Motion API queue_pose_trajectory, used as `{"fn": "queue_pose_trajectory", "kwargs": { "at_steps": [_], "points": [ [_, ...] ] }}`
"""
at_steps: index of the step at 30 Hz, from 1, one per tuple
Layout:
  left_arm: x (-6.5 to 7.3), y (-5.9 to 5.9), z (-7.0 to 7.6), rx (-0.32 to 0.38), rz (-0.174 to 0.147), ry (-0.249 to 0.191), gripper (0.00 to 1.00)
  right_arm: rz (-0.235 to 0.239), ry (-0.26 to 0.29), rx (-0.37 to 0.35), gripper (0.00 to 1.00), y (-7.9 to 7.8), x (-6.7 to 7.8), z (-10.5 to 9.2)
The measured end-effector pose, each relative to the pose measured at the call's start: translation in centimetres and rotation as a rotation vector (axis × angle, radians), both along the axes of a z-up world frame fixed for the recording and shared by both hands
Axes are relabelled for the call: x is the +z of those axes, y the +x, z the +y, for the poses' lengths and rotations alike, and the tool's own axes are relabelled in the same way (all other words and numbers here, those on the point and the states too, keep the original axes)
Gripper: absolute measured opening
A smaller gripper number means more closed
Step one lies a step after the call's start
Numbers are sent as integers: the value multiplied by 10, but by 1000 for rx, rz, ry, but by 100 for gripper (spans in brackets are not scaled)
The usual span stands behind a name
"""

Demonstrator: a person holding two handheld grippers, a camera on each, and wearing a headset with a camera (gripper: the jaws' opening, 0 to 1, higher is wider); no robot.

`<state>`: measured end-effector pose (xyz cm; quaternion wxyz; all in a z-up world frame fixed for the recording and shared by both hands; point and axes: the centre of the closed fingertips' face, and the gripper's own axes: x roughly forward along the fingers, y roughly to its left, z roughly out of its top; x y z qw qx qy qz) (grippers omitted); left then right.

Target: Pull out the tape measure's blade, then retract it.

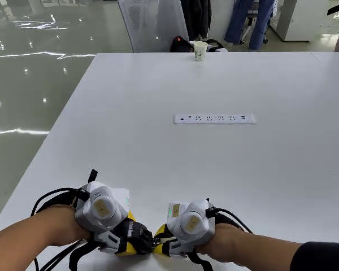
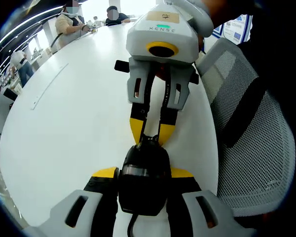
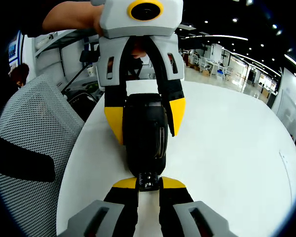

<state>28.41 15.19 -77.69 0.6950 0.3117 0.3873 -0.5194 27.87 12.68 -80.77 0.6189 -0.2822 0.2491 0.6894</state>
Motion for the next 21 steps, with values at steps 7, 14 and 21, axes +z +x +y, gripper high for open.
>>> {"fn": "queue_pose_trajectory", "kwargs": {
  "at_steps": [7, 14, 21],
  "points": [
    [0, 0, -1, 2, 0, -4, 32, 1, 2, -4, 13, 0, 0, 0],
    [0, 0, 0, -3, -1, -4, 32, 12, -5, 3, 12, -1, 0, 0],
    [1, -1, 2, -21, 15, -8, 32, -4, -23, 21, 10, -2, -1, -2]
  ]
}}
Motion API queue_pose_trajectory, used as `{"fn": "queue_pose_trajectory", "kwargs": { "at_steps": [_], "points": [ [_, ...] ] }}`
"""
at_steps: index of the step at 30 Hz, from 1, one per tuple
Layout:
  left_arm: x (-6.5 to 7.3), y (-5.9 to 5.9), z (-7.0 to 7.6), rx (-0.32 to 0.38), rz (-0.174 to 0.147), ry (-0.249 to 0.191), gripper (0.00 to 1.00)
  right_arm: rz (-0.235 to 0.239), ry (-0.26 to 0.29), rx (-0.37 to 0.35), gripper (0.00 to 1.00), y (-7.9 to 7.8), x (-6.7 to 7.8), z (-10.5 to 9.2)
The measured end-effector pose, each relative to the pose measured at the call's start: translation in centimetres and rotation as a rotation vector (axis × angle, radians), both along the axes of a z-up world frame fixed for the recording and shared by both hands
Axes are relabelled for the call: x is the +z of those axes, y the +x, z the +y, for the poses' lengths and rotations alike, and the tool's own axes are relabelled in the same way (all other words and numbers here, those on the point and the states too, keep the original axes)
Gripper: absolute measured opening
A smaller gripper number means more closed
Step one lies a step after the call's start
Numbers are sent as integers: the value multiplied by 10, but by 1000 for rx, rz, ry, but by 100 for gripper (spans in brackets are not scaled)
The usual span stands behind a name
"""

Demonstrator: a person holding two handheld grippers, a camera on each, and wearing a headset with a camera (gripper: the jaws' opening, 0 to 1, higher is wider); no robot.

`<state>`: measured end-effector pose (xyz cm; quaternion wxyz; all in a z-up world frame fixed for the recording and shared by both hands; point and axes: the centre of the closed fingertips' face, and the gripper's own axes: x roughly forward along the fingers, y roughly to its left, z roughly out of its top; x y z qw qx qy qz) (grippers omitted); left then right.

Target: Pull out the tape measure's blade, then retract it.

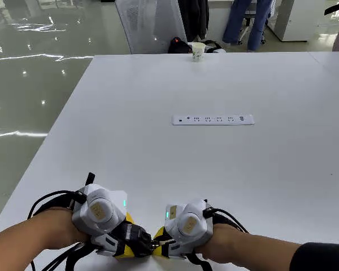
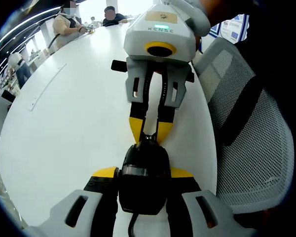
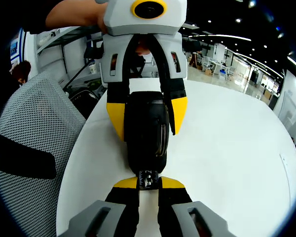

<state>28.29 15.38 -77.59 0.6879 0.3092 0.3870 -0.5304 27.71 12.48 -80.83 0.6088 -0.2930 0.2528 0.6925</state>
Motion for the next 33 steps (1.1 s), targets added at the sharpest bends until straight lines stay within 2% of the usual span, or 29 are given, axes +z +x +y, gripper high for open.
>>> {"fn": "queue_pose_trajectory", "kwargs": {
  "at_steps": [20, 33],
  "points": [
    [0, 1, -1, 20, -4, -13, 32, -3, -17, 0, 11, 2, -1, -11],
    [0, 2, -1, 23, 1, -19, 32, 16, -24, -9, 11, 5, 0, -19]
  ]
}}
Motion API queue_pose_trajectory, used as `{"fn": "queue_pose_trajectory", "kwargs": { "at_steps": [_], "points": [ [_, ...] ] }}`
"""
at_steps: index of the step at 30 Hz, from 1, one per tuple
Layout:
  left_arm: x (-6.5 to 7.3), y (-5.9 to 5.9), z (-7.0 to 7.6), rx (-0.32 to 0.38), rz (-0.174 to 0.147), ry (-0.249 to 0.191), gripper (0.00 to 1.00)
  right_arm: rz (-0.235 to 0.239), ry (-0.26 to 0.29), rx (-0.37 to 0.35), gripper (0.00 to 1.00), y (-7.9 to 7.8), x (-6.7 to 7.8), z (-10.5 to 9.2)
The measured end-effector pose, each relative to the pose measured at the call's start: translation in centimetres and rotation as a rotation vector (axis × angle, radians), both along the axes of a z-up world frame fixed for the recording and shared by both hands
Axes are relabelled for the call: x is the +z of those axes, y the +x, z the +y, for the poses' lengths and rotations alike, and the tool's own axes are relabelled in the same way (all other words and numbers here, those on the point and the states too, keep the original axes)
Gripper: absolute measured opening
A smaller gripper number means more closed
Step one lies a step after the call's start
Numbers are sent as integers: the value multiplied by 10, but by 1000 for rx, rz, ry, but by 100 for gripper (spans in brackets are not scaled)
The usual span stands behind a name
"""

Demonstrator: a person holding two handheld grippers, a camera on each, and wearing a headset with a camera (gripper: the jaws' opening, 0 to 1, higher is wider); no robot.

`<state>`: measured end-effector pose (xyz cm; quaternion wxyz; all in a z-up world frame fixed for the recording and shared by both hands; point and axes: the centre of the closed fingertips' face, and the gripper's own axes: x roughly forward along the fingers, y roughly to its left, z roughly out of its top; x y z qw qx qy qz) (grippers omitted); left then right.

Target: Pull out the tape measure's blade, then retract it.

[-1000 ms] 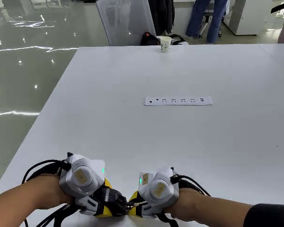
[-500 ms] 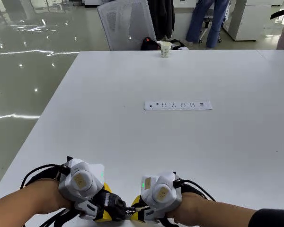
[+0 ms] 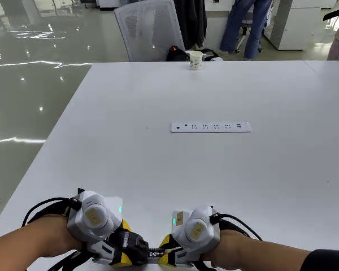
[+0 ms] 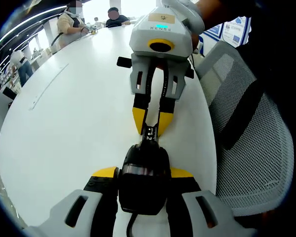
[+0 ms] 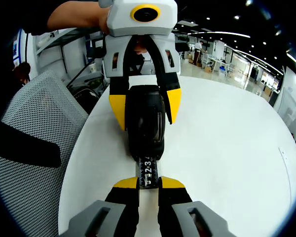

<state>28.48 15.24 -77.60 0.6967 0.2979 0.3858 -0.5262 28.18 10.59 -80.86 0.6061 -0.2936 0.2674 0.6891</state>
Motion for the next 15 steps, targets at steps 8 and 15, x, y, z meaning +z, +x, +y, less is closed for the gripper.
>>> {"fn": "queue_pose_trajectory", "kwargs": {
  "at_steps": [8, 15],
  "points": [
    [0, 0, 0, 0, 1, 1, 32, -6, -5, 0, 11, 2, -1, -4],
    [0, 0, 0, 2, -1, 2, 32, -11, -9, -3, 11, 2, 0, -10]
  ]
}}
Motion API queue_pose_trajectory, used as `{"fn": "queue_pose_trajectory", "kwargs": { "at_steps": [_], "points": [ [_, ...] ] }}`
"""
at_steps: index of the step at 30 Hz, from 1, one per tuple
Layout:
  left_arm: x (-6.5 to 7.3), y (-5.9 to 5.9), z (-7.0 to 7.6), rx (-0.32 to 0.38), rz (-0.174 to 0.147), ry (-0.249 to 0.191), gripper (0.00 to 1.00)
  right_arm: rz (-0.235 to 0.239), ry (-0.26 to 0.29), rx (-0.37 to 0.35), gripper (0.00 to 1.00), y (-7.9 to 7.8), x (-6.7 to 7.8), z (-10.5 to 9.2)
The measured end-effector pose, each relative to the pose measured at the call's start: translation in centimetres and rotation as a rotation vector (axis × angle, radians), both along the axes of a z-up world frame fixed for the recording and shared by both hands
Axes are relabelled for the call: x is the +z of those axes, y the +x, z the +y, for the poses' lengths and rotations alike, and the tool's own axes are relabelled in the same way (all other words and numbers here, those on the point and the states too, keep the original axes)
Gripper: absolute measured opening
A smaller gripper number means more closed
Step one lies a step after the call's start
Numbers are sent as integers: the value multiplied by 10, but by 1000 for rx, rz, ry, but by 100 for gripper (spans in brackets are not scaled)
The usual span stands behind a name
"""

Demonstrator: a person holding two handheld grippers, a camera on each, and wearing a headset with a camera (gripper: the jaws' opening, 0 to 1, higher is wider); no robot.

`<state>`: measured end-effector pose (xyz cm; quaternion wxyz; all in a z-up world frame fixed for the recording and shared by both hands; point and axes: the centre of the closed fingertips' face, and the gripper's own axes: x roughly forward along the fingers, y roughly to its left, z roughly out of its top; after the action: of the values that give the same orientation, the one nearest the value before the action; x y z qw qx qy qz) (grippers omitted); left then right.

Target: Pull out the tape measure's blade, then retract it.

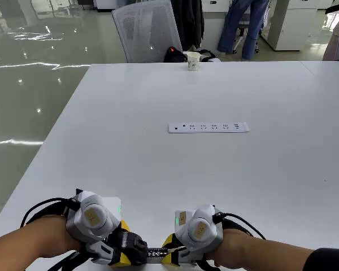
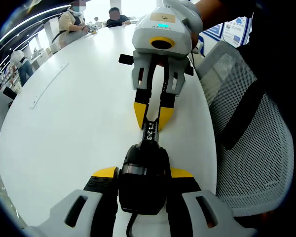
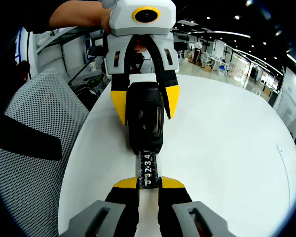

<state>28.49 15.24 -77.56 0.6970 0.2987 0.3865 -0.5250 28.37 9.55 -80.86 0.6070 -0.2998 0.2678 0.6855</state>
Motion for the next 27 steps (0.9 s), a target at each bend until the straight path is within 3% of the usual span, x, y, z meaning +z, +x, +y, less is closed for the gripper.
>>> {"fn": "queue_pose_trajectory", "kwargs": {
  "at_steps": [27],
  "points": [
    [0, -1, -1, 6, -3, 1, 32, -8, -9, -5, 11, 2, 0, -19]
  ]
}}
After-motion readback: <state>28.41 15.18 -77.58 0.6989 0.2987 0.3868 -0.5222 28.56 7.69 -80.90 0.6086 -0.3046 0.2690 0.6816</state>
